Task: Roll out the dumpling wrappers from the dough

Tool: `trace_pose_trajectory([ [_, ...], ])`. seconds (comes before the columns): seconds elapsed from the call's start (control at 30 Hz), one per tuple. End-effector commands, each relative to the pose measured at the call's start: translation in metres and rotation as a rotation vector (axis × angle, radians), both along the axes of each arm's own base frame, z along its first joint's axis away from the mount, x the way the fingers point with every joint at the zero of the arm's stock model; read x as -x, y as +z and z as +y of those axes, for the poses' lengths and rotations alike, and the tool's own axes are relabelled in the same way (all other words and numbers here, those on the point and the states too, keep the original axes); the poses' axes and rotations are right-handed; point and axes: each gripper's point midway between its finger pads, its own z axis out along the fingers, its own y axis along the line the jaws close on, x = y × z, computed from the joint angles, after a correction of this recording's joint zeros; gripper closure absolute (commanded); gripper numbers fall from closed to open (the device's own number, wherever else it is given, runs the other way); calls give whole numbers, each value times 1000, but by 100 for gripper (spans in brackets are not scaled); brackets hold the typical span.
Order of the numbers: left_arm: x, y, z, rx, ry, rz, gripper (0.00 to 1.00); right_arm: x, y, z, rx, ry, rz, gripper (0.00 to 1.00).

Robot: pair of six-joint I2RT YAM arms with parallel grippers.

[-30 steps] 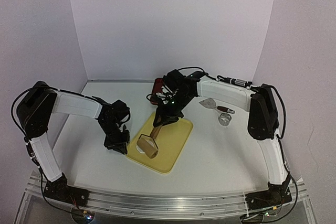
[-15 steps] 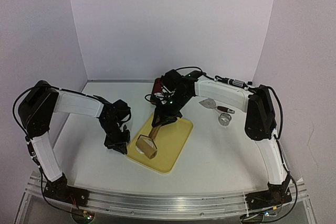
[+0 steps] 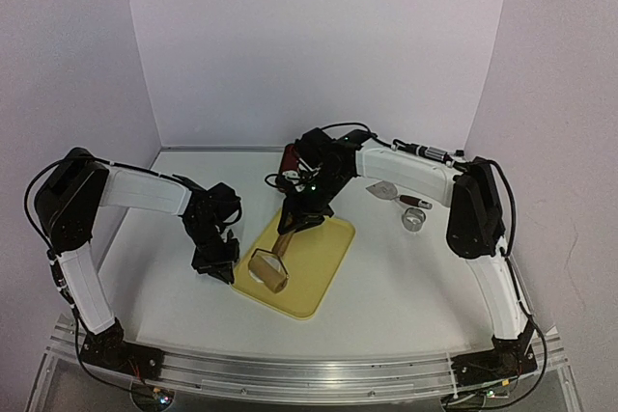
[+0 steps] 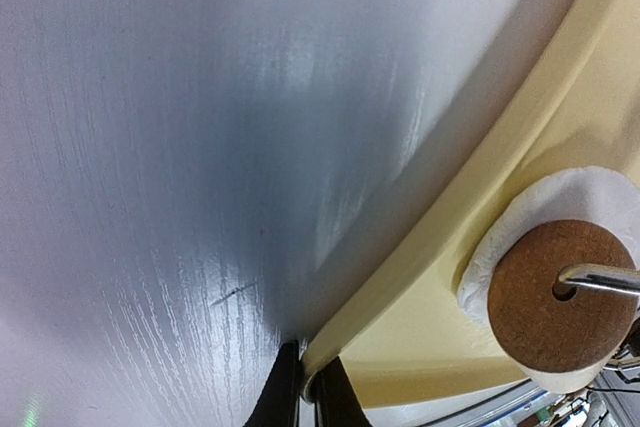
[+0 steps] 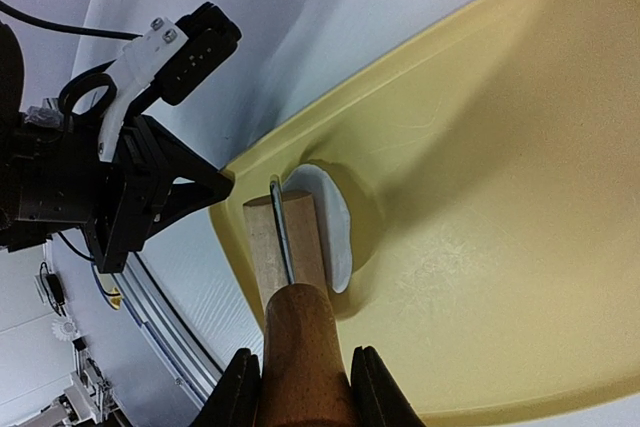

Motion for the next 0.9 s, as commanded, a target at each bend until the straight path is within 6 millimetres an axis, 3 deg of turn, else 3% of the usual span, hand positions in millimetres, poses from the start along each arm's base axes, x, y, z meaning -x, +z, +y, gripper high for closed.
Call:
trace_pose_trajectory([
  [0.0,-24,-9,-6,-10,39,-78,100,50,-123,-46,403,83,95,100],
  [0.87,-28,-7,-7,-8,43,-92,100,61,-134,-40,424,115,126,100],
])
